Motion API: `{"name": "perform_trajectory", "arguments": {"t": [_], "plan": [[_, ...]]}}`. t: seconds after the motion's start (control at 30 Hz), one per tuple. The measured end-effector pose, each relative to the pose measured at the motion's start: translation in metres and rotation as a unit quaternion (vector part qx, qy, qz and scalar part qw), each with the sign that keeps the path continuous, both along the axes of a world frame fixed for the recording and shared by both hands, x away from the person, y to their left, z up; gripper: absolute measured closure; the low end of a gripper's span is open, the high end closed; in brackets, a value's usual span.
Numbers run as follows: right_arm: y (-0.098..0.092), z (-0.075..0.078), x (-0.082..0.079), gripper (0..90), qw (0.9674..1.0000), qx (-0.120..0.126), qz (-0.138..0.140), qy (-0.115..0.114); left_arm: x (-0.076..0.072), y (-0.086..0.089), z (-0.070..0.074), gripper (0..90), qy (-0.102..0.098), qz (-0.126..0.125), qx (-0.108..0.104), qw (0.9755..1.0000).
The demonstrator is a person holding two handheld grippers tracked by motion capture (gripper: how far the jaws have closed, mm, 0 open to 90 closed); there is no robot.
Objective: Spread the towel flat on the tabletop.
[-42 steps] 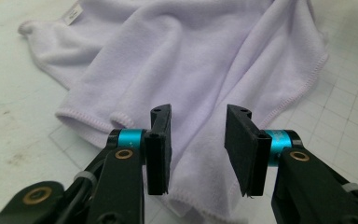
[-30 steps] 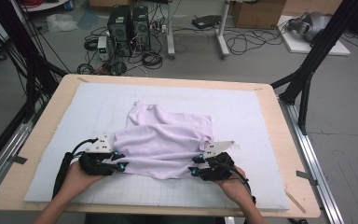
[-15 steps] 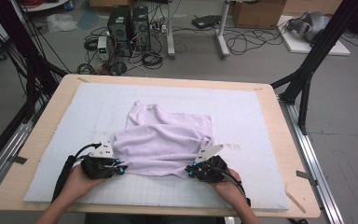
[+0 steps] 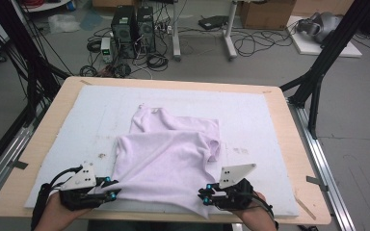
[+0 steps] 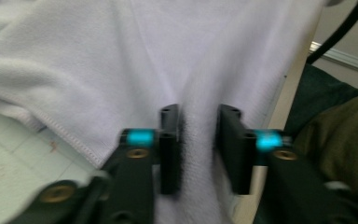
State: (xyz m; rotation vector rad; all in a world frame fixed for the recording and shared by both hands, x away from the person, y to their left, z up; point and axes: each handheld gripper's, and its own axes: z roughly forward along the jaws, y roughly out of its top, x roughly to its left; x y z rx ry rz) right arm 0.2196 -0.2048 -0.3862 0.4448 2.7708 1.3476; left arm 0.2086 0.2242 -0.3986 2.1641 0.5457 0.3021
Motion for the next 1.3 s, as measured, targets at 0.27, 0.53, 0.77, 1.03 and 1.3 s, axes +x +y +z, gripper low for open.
{"name": "perform_trajectory", "arguments": {"t": [0.27, 0.53, 0.77, 1.03, 1.3], "plan": [[0.006, -0.006, 0.034, 63.5, 0.9990, -0.026, -0.030, -0.020, 0.034, 0.002, -0.012, 53.2, 0.012, 0.026, 0.001, 0.9996], [0.025, -0.047, 0.068, 64.4, 0.9959, -0.077, -0.045, -0.015, 0.068, -0.014, -0.044, 61.4, 0.037, 0.019, 0.026, 0.9988], [0.029, -0.053, 0.067, 87.1, 0.9961, -0.075, -0.047, -0.008, 0.061, -0.019, -0.043, 83.4, 0.031, 0.022, 0.032, 0.9988], [0.020, -0.040, 0.046, 87.8, 0.9983, -0.049, -0.030, -0.002, 0.036, -0.009, -0.032, 84.8, 0.027, 0.021, 0.030, 0.9990], [0.008, -0.018, -0.006, 87.3, 0.9996, -0.029, -0.001, -0.006, -0.010, -0.001, -0.002, 83.7, 0.004, -0.002, -0.007, 1.0000]]}}
